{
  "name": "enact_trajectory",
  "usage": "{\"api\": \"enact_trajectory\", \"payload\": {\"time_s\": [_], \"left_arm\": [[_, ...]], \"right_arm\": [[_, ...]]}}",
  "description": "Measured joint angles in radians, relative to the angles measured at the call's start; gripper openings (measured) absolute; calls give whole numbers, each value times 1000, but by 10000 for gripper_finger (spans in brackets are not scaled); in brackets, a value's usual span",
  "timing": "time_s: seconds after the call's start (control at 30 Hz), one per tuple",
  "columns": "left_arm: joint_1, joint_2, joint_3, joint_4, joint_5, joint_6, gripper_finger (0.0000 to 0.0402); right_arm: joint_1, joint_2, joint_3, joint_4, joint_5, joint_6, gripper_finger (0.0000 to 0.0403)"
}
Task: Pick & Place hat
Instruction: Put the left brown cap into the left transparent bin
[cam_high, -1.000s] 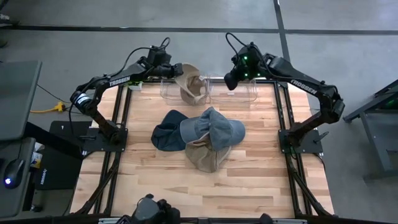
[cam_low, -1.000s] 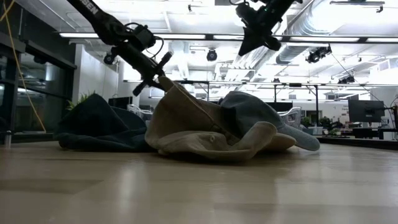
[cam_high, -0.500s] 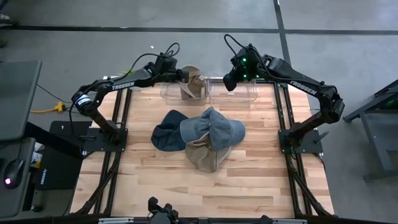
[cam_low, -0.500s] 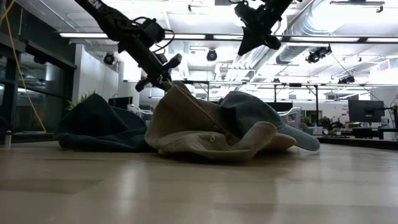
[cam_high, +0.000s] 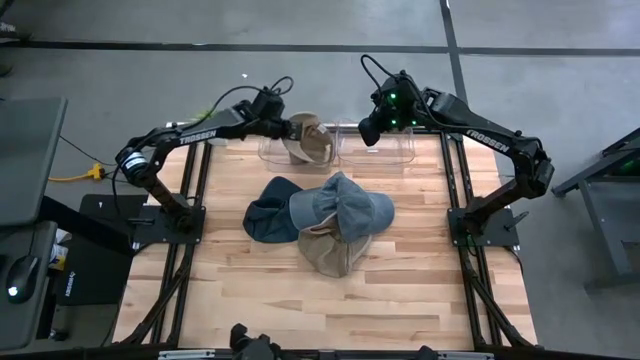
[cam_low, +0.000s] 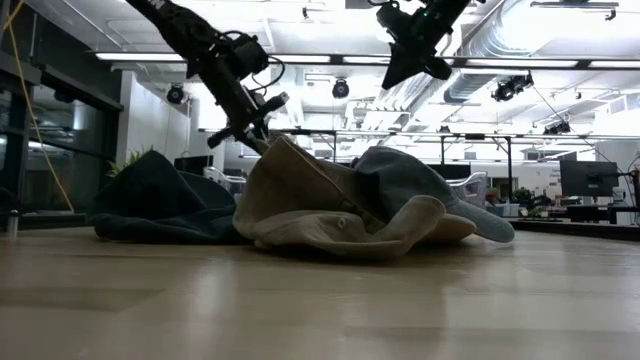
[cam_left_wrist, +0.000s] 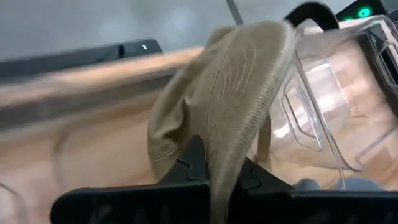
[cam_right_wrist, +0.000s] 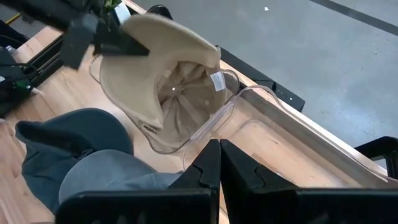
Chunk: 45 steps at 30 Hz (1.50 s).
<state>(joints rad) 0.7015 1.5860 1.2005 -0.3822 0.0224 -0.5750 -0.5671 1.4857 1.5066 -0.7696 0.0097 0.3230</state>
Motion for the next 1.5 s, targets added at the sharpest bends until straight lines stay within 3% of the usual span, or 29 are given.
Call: {"api": "enact_trajectory", "payload": {"time_s": [0.17, 0.4, 0.9, 1.5], "left_arm": [[-2, -1, 94, -134, -12, 55, 0], [-1, 31, 105, -250, -28, 43, 0], [-52, 91, 104, -126, 72, -23, 0], [-87, 104, 105, -95, 77, -32, 7]], "right_arm": [[0, 0, 0, 0, 1, -4, 0], [0, 0, 0, 3, 2, -10, 0], [0, 0, 0, 4, 9, -10, 0], [0, 0, 0, 4, 7, -14, 0]]}}
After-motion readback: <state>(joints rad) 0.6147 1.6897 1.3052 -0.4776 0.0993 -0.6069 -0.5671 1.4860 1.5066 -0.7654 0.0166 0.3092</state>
